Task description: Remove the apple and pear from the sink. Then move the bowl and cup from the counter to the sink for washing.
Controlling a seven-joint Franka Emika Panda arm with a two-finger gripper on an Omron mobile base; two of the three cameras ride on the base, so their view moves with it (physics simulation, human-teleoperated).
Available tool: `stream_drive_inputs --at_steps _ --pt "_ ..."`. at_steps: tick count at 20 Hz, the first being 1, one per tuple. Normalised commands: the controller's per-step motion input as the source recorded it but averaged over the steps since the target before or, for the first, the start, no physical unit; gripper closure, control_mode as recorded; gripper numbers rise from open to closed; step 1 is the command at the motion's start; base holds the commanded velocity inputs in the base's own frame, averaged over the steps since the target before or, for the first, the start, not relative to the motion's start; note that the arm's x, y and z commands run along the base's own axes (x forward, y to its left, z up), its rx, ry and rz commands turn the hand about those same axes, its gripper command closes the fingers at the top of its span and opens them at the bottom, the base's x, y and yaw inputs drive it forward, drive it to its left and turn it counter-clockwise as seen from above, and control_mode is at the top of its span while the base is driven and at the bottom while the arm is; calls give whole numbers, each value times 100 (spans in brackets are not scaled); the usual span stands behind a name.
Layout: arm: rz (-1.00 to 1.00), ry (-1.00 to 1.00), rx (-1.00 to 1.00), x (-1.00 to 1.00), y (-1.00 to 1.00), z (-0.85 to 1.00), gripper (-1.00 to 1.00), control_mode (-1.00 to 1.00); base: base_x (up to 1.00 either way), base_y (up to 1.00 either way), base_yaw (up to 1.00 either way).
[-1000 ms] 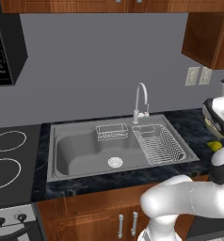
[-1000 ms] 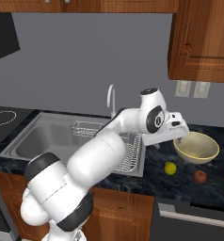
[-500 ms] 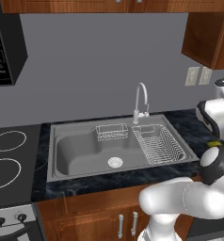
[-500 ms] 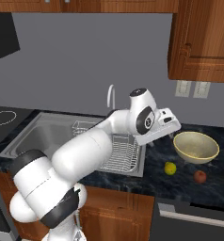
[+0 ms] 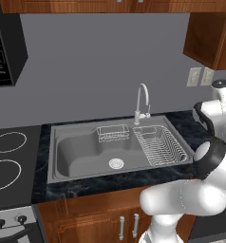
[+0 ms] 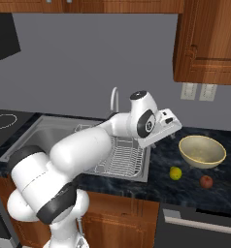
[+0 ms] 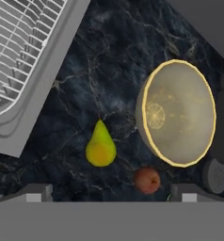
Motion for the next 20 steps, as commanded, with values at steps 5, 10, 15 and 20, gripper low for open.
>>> stream_drive_inputs --at_steps 5,10,15,20 --pt "2 0 0 27 2 -3 -100 -100 0 0 0" --pt "0 0 0 29 0 -1 -100 -100 0 0 0" --pt "0 1 0 26 0 -5 -100 -100 0 0 0" --pt "0 0 0 19 -6 -9 -100 -100 0 0 0"
